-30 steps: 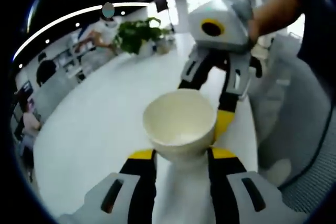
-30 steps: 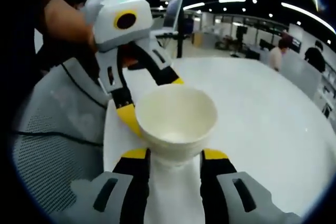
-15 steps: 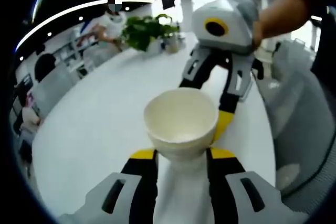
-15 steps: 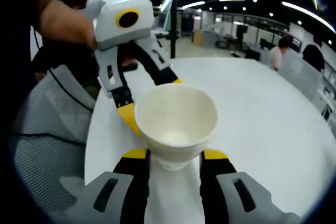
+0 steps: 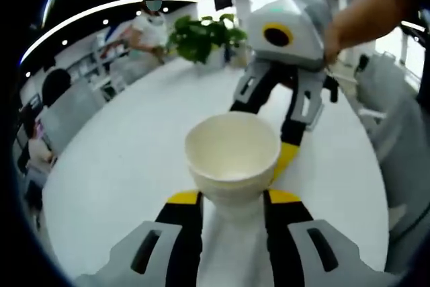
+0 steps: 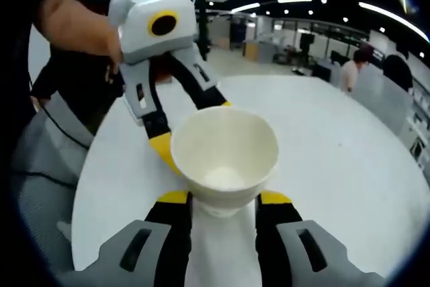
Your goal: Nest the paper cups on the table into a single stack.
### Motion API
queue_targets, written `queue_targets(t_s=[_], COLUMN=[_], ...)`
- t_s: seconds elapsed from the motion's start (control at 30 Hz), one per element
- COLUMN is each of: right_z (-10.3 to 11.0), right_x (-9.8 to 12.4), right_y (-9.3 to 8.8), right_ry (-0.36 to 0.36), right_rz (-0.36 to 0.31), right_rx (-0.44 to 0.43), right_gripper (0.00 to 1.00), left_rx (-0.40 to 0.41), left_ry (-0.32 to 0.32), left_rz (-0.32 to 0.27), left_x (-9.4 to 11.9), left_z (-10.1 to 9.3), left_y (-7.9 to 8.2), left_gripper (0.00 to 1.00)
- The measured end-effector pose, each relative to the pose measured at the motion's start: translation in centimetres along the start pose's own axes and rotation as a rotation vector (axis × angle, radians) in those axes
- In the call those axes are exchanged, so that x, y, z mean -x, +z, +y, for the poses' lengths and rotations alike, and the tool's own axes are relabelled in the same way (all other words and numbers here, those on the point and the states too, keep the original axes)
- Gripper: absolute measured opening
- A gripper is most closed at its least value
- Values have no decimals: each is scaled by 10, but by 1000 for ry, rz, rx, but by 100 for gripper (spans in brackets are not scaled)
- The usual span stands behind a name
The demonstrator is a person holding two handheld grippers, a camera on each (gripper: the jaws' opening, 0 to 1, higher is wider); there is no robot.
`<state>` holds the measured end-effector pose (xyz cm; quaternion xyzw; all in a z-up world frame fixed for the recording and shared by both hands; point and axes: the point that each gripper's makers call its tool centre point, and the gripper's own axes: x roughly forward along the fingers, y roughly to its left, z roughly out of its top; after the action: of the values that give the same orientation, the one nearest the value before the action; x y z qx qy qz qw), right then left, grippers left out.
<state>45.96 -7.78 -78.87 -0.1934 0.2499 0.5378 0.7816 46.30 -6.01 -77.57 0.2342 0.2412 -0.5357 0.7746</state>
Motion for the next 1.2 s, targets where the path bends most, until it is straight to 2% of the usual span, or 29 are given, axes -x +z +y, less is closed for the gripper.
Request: queue_targets(t_s=[0.17, 0.33, 0.47, 0.6, 0.7, 0.87, 0.93, 1.03, 1.07, 1.13, 1.2], right_z=[-28, -43, -44, -40, -38, -40, -37, -37, -38, -41, -44], right_x=[-10, -12, -15, -18, -19, -17, -15, -10, -7, -1, 5], right_y=[6, 11, 10, 3, 1, 0, -2, -3, -2, -3, -3], right_ry=[-11, -8, -3, 0, -11, -16, -1, -14, -25, -47, -70], right_rz=[13, 14, 22, 39, 38, 40, 46, 54, 47, 42, 31], right_rx=[13, 7, -3, -12, -7, -42, -50, -52, -57, -66, -69], right_gripper=[33, 33, 33, 34, 34, 34, 33, 38, 43, 56, 68], left_rx=[-12, -3, 6, 9, -22, 16, 4, 40, 49, 77, 103], left_ry=[-3, -7, -16, -30, -17, -13, 4, 59, 86, 137, 158], left_rz=[17, 13, 16, 33, 58, 51, 57, 39, 32, 16, -13], left_x=[-9, -11, -14, -18, -21, -20, -20, -16, -13, -5, 1], left_z=[29, 43, 46, 40, 40, 39, 41, 48, 52, 59, 60], left_y=[2, 5, 4, -3, -9, -8, -10, -9, -8, -8, -4], left_gripper=[33, 33, 33, 33, 33, 33, 39, 64, 70, 74, 81])
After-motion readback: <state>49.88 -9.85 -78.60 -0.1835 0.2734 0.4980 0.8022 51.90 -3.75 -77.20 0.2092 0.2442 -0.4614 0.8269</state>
